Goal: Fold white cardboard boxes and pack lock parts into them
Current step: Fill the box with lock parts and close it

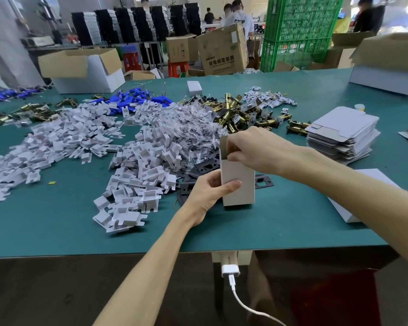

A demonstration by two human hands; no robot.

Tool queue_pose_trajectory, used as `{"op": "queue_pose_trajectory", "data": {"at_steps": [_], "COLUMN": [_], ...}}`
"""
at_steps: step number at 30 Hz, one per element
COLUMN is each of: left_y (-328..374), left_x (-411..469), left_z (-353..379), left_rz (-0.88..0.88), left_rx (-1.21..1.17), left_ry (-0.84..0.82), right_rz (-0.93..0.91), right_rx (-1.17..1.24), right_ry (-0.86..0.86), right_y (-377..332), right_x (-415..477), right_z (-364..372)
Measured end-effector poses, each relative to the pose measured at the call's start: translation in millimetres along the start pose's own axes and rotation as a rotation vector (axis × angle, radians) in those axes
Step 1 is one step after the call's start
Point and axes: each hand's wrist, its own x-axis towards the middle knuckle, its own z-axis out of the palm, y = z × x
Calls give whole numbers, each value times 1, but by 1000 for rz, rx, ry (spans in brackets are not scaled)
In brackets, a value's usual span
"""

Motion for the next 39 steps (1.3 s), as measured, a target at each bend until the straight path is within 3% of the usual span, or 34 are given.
{"op": "queue_pose_trajectory", "data": {"at_steps": [8,19,25,34,39], "left_y": [-1,0,0,0,1], "left_x": [0,0,0,-1,-1], "left_z": [-1,-1,-2,0,1], "left_rz": [-1,0,-8,-11,-13], "left_rx": [-2,-20,-20,7,12], "left_ry": [-12,-8,1,16,30], "right_rz": [24,71,99,75,-12], "right_rx": [20,105,26,-54,-90], "right_ry": [-116,-101,-162,-49,261], "right_y": [-2,1,-3,-10,-27], "right_x": [13,10,12,6,12], "right_z": [-10,-15,-7,-5,5]}}
